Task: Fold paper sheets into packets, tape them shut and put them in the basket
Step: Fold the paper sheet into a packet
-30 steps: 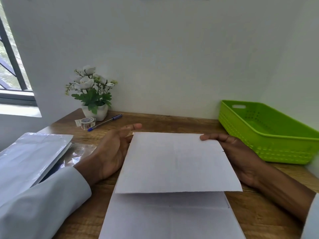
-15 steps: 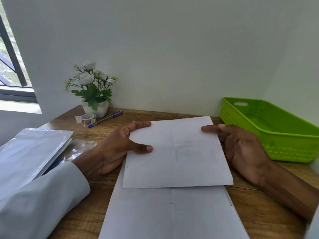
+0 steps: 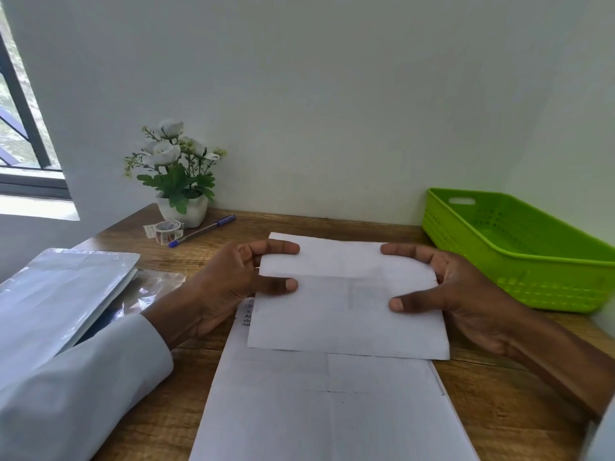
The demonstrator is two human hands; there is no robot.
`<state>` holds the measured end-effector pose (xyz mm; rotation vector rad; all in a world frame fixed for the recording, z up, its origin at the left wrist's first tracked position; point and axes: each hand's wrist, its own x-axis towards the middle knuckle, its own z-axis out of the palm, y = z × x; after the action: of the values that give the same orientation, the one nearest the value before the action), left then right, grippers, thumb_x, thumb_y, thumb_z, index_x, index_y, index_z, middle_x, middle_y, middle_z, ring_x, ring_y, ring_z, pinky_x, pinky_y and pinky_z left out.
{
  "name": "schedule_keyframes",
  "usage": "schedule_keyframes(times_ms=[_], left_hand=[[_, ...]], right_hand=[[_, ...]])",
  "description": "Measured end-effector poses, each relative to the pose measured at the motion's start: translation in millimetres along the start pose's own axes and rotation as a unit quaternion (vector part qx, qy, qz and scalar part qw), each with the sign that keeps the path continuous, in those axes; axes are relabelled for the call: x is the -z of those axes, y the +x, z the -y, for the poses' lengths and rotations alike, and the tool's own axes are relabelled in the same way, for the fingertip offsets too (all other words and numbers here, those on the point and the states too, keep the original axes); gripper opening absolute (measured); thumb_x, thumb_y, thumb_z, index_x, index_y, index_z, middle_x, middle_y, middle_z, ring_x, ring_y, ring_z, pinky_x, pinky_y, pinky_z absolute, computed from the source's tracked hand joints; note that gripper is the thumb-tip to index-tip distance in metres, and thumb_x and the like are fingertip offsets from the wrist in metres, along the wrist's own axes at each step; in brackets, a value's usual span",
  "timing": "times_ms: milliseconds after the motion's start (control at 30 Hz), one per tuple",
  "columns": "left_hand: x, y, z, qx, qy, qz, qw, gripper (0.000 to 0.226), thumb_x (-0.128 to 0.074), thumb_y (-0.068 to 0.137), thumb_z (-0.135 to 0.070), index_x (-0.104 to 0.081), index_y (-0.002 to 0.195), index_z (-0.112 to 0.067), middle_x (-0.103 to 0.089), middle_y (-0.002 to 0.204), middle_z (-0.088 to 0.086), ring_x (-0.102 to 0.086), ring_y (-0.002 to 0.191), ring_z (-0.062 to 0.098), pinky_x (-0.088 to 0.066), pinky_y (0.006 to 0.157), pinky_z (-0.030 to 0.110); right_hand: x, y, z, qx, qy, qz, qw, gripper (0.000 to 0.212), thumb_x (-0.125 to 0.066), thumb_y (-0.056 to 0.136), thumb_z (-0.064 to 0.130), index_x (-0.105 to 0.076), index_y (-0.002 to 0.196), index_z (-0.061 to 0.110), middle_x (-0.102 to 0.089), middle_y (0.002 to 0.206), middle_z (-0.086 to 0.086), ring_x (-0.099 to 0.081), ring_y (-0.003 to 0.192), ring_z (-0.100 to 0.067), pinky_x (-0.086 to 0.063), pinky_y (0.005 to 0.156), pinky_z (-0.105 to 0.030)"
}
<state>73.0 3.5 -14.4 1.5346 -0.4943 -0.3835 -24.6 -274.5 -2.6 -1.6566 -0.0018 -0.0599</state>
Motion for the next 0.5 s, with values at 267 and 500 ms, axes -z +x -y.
schedule_keyframes(times_ms=[267,500], left_hand=[[2.1,1.8,-2.8,-0.118,0.135,-0.080,0.981,0.037,-0.081,0.063,-0.016,-0.074,0.097,-0.027,-0.072,0.099,-0.020,-0.066,0.088,-0.007,-0.051,0.066,0.009],[8.5,7.5,6.2,-0.175,0.300,-0.121,0.930,0.025,-0.071,0.067,-0.065,-0.074,0.083,-0.046,-0.059,0.105,-0.018,-0.057,0.101,0.000,-0.051,0.077,0.033]], right_hand=[[1.6,3.4,1.3,0.053,-0.087,-0.068,0.992,0.039,-0.083,0.067,0.005,-0.074,0.104,0.012,-0.077,0.097,-0.005,-0.073,0.086,-0.018,-0.059,0.065,-0.023],[7.9,12.7,-7.3,0.166,-0.365,-0.148,0.904,0.011,-0.082,0.075,0.025,-0.075,0.083,0.031,-0.061,0.106,0.015,-0.057,0.099,-0.001,-0.044,0.077,-0.016]])
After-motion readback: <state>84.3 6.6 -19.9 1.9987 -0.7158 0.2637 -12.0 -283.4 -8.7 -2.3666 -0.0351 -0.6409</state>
